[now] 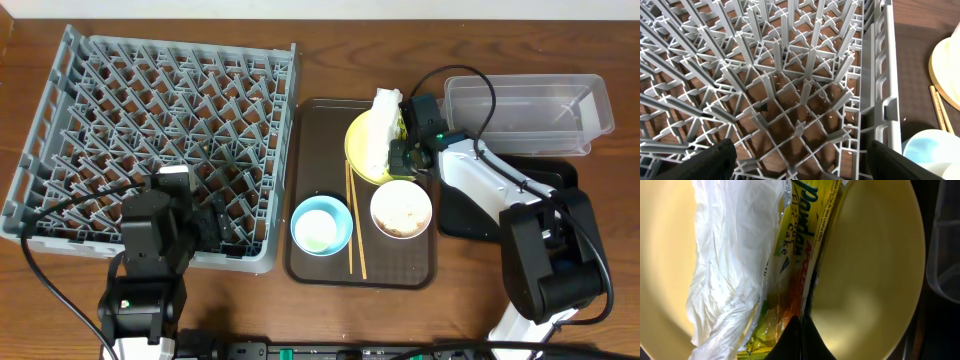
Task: Sort waste into correct bins and load items into the dishwasher
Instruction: 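Reach right gripper to the yellow plate and grasp the bag and wrapper, then carry the bag and wrapper right and drop them into the clear bin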
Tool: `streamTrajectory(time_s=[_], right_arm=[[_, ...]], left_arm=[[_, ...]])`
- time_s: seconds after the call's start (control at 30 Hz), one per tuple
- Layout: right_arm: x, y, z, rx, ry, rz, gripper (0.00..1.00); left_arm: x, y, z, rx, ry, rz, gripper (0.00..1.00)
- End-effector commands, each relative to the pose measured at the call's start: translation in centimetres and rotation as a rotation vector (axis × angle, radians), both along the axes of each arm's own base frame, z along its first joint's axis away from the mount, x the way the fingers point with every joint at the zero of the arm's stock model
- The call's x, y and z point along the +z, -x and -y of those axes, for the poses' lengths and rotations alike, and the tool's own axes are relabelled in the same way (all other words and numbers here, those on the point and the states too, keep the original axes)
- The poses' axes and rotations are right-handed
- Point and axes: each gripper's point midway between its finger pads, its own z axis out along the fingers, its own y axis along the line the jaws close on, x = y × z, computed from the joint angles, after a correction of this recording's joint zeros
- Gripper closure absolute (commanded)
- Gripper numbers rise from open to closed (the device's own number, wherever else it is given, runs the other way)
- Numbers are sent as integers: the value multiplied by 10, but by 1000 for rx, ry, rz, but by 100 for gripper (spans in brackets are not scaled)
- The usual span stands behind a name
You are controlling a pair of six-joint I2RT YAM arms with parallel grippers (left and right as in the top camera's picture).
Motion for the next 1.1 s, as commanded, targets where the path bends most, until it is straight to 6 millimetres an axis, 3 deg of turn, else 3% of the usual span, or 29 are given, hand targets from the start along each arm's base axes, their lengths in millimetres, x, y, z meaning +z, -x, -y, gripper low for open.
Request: streamTrajectory(time_s=[0.0, 0.03, 0.2, 0.33, 0.47, 0.6, 0.63, 0.67, 0.7, 0.77, 0.9, 1.07], right_arm=[[22, -12, -1, -10, -23, 56, 99], [29, -14, 1, -16, -25, 76, 99], [108, -32, 36, -108, 5, 288, 99], [147, -39, 69, -215, 51, 407, 99], [165, -43, 114, -449, 64, 474, 99], [162, -47, 161, -740, -25, 489, 97], [161, -50, 166, -772, -49, 497, 91], [162, -56, 168, -774, -79, 508, 76], [163, -61, 168, -765, -102, 515, 64], [167, -71, 156, -677, -162, 527, 55], [183, -81, 95, -296, -277, 546, 56], [173, -66, 39, -20, -221, 510, 53]], left_arm=[[10, -3, 1, -5, 4, 24, 14], [10, -3, 1, -5, 4, 24, 14], [10, -3, 1, -5, 4, 24, 14], [10, -3, 1, -5, 4, 24, 13], [10, -3, 1, -5, 4, 24, 14], [10, -3, 1, -5, 4, 24, 14], [10, -3, 1, -5, 4, 24, 14], [10, -3, 1, -5, 4, 24, 14], [10, -3, 1, -5, 4, 24, 13], [10, -3, 1, -5, 4, 24, 13], [10, -3, 1, -5, 4, 25, 14], [10, -3, 1, -5, 4, 24, 14]])
